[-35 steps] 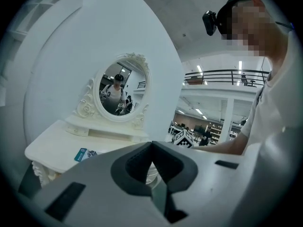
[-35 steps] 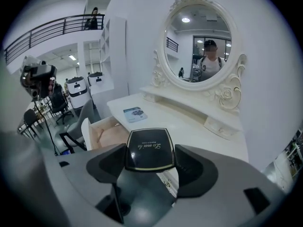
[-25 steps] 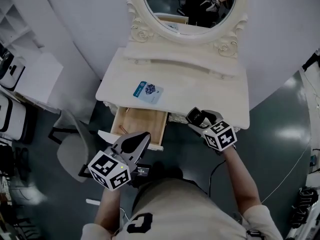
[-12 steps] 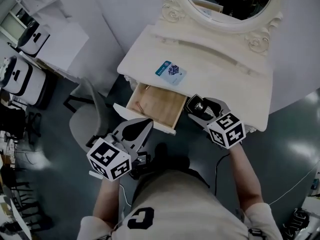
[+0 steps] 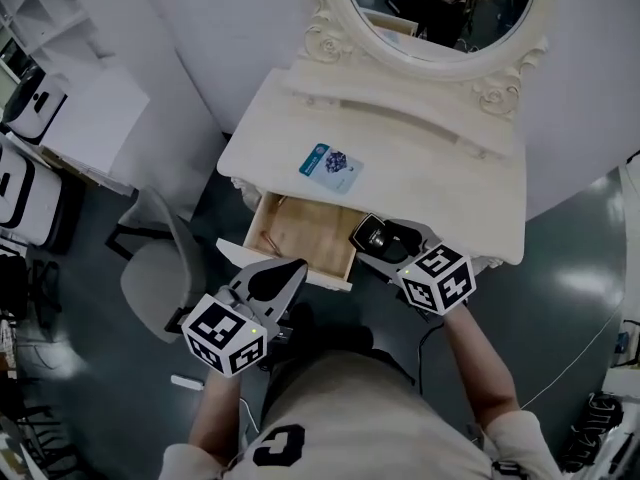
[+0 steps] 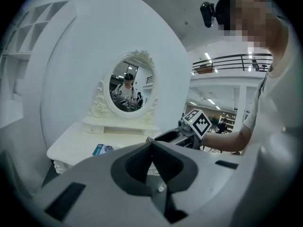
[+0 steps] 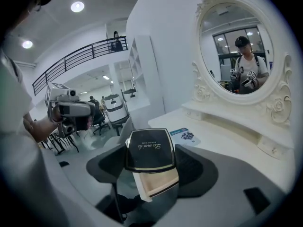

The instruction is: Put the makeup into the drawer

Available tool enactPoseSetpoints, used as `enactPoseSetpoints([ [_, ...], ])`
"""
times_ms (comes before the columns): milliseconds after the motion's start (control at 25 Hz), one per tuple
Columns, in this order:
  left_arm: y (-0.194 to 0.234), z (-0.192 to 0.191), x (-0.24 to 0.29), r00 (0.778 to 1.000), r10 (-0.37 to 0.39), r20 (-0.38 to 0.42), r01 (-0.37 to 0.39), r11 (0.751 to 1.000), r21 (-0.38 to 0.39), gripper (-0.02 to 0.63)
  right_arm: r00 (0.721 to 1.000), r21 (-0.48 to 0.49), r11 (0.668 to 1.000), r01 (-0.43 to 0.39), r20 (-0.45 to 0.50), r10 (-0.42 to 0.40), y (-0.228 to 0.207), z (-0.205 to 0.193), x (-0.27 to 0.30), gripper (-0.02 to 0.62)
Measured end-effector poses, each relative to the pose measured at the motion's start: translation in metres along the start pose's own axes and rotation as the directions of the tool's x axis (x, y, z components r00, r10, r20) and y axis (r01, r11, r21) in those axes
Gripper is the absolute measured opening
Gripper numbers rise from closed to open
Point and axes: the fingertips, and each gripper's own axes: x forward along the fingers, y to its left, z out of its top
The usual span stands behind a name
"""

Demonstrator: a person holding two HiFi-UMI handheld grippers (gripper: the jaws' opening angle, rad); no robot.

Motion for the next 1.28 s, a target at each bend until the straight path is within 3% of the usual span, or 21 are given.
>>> enactPoseSetpoints([
  [120, 0.03, 0.006, -0.016, 1.0, -0.009, 0.001, 0.009, 0.999, 0.031, 0.054, 1.0, 0.019, 1.0, 0.021, -0.014, -0.021, 0.011, 0.008, 0.027, 0.316],
  [360, 0.092, 0.002, -0.039, 0.997, -0.073, 0.02, 0.073, 0.997, -0.036, 0.054, 0.994, 0.044, 0.995, 0.095, -0.065, -0.092, 0.025, 0.012, 0.087, 0.316],
  [640, 0.122, -0.005, -0.036, 0.985, -0.171, 0.008, 0.171, 0.983, -0.061, 0.054, 0.973, 0.093, 0.975, 0.202, -0.13, -0.189, 0.016, -0.011, 0.141, 0.316],
  [920, 0.139, -0.01, -0.026, 0.984, -0.178, 0.013, 0.179, 0.98, -0.091, 0.054, 0.94, 0.085, 0.959, 0.269, -0.238, -0.243, -0.013, -0.059, 0.194, 0.316],
  [1080, 0.148, -0.019, -0.021, 0.987, -0.161, -0.002, 0.159, 0.979, -0.128, 0.054, 0.923, 0.056, 0.963, 0.265, -0.302, -0.237, -0.024, -0.085, 0.216, 0.316],
  [1280, 0.159, -0.023, -0.005, 0.987, -0.158, -0.013, 0.154, 0.974, -0.164, 0.054, 0.901, 0.109, 0.955, 0.275, -0.375, -0.217, -0.04, -0.109, 0.236, 0.316],
])
